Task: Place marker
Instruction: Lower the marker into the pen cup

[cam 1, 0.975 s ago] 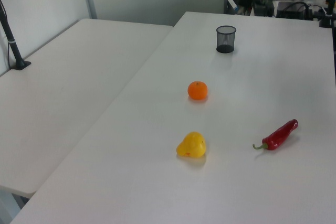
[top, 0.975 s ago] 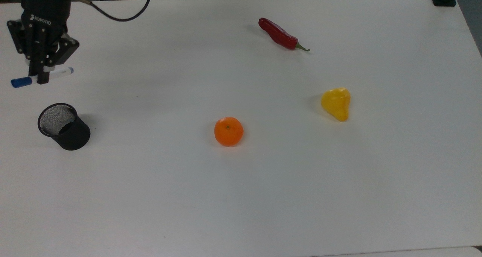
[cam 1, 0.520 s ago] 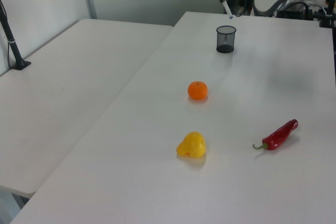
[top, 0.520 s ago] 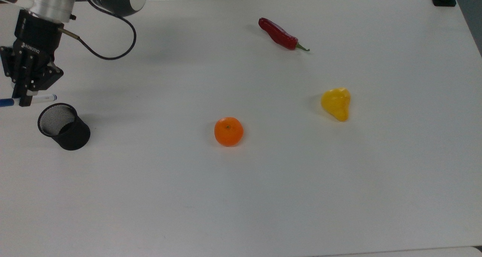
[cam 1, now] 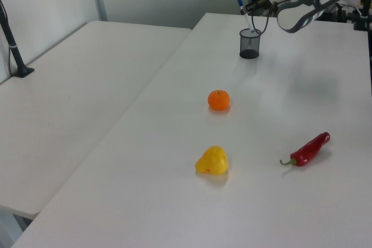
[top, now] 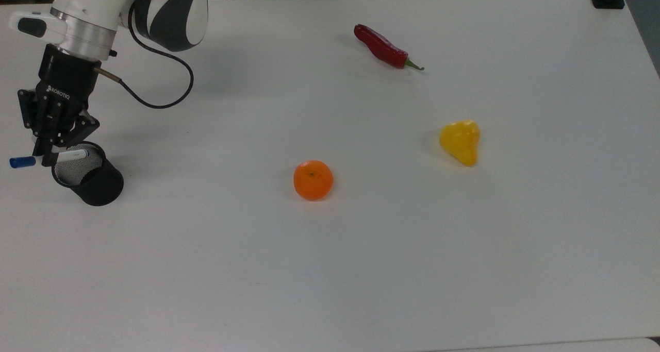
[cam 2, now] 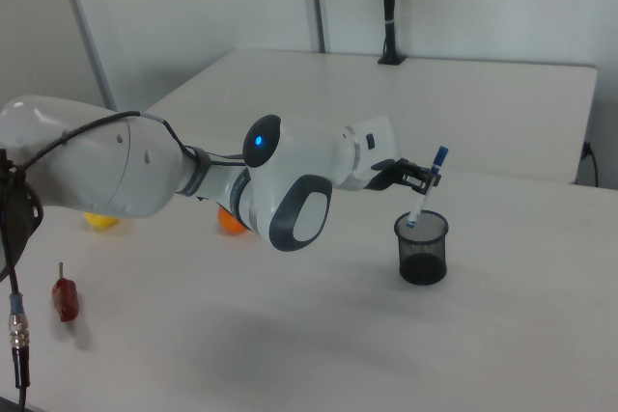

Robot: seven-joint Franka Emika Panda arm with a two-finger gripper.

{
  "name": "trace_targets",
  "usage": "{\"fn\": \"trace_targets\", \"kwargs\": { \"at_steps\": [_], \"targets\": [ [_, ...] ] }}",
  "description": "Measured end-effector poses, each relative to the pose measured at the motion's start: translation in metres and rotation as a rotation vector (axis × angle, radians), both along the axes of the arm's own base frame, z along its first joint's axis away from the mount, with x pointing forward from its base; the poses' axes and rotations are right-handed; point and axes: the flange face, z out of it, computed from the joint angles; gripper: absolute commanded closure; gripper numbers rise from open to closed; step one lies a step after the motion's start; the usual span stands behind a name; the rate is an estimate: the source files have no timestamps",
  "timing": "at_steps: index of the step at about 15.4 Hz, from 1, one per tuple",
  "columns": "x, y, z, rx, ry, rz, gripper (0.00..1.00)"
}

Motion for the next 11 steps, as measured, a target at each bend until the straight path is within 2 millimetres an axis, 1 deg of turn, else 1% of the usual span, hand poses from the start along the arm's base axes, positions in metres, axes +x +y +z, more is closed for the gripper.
{"fn": "trace_targets", "kwargs": {
  "at_steps": [2, 3, 5, 6, 7, 8, 9, 10, 11],
  "targets": [
    [0.001, 0.0, -0.008, -0.001, 0.002, 0.001, 1.0],
    [0.0, 0.0, -0.012, -0.006, -0.008, 0.002, 0.94],
    [-0.002, 0.001, -0.025, -0.015, -0.023, 0.004, 0.74],
    [-0.004, 0.002, -0.03, -0.015, -0.023, 0.005, 0.67],
    [-0.005, 0.002, -0.034, -0.015, -0.021, 0.005, 0.57],
    [-0.005, 0.002, -0.036, -0.015, -0.019, 0.005, 0.49],
    [-0.005, 0.002, -0.036, -0.015, -0.019, 0.005, 0.38],
    [-0.005, 0.002, -0.035, -0.015, -0.019, 0.005, 0.3],
    [-0.005, 0.002, -0.035, -0.015, -0.02, 0.005, 0.2]
  ]
}}
